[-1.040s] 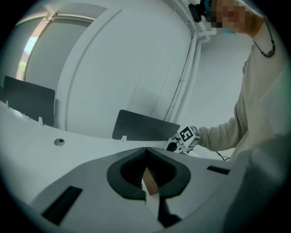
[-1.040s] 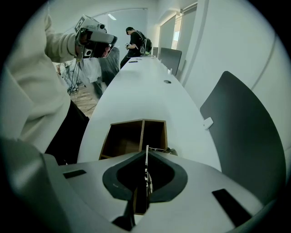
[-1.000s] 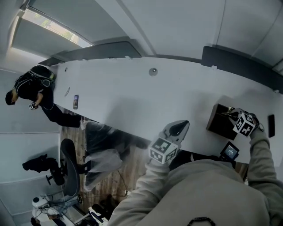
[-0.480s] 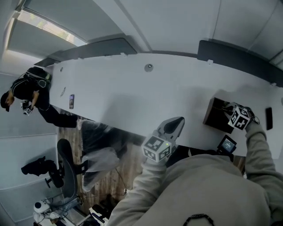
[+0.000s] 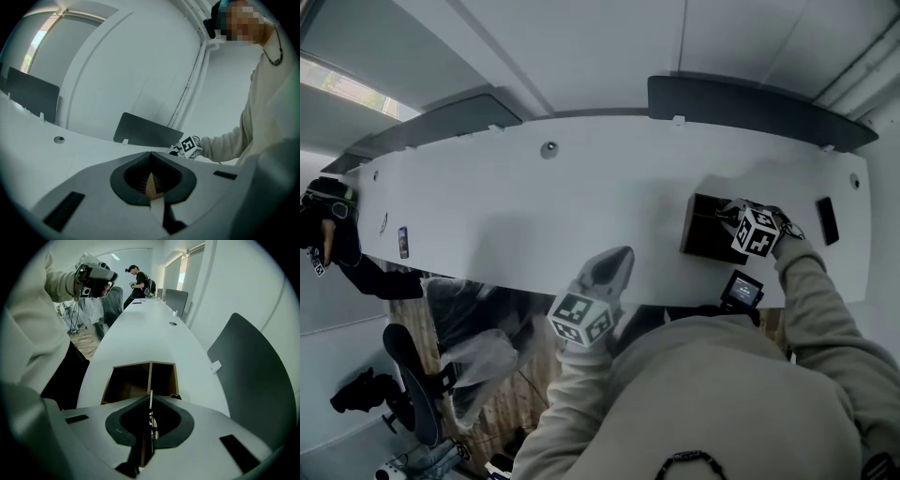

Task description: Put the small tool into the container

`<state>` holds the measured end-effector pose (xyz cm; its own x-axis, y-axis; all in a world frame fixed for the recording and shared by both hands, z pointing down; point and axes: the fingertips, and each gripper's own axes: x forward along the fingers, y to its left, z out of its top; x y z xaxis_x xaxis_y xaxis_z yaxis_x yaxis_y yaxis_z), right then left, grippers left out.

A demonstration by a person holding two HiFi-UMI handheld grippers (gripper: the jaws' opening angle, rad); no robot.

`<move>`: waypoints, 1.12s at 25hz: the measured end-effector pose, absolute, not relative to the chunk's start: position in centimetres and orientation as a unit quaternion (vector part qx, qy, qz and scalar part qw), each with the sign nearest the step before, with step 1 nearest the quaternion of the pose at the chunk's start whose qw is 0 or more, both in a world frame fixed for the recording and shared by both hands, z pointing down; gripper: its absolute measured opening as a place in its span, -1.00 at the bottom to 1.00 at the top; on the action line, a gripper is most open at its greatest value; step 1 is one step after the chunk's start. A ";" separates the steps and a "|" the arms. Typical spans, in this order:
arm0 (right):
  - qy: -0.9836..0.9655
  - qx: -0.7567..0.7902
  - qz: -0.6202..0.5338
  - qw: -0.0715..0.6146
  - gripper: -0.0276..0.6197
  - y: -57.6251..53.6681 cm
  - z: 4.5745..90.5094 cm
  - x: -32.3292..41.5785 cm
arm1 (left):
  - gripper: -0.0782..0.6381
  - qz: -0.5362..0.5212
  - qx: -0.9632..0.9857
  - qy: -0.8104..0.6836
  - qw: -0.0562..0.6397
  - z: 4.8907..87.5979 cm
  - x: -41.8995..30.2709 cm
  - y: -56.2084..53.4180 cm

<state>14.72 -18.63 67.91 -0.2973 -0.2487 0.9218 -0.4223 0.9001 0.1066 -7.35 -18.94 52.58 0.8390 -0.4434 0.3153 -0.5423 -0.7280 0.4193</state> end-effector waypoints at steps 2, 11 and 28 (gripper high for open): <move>-0.802 0.211 0.078 0.554 -0.83 -18.5 68.0 14.7 | -0.78 0.099 0.925 -0.263 0.255 52.6 -7.2 -18.8; -0.812 0.239 0.089 0.525 -0.59 -18.9 67.5 15.0 | -0.78 0.103 0.925 -0.263 0.254 52.7 -7.6 -18.8; -0.816 0.246 0.108 0.512 -0.30 -17.8 67.2 15.2 | -0.78 0.103 0.927 -0.253 0.257 53.0 -7.0 -18.4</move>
<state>15.18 -17.85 67.15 -0.3544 -0.2902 0.8889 -0.5120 0.8557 0.0752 -7.04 -18.43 53.04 0.8502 -0.4166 0.3220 -0.5229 -0.7393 0.4243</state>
